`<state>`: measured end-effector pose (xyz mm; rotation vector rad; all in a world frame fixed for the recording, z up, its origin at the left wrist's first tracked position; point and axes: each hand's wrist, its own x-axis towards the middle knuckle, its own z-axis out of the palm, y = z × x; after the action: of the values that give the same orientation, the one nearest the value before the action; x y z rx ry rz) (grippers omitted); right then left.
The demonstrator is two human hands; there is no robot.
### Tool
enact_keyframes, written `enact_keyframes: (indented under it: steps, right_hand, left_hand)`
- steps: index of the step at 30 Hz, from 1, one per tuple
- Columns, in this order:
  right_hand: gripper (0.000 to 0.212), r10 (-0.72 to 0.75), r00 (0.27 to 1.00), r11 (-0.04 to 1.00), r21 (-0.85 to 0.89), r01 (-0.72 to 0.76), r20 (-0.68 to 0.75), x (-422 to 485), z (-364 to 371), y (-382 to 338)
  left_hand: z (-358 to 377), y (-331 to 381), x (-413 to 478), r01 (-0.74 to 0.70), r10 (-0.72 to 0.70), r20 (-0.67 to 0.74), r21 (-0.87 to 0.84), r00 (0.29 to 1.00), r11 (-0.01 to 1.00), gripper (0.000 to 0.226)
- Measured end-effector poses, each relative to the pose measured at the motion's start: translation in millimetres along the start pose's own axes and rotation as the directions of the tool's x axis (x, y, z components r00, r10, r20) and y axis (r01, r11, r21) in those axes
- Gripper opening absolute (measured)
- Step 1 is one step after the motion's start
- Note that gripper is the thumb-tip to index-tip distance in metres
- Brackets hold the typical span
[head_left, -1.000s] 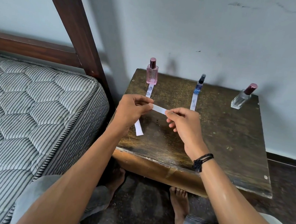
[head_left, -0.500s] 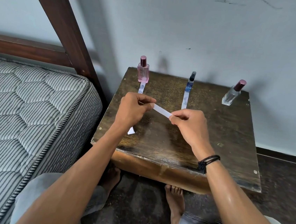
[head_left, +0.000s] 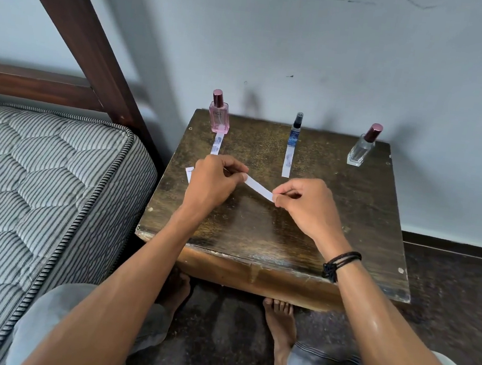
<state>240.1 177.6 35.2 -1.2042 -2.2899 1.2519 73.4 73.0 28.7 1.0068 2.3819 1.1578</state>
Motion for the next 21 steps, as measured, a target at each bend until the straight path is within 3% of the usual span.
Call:
enact_keyframes:
  steps: [21]
  right_hand:
    - [0.002, -0.024, 0.998, 0.977, -0.211, 0.037, 0.064, -1, -12, 13]
  left_hand:
    - [19, 2, 0, -0.06, 0.053, 0.062, 0.118, 0.997, 0.991, 0.011]
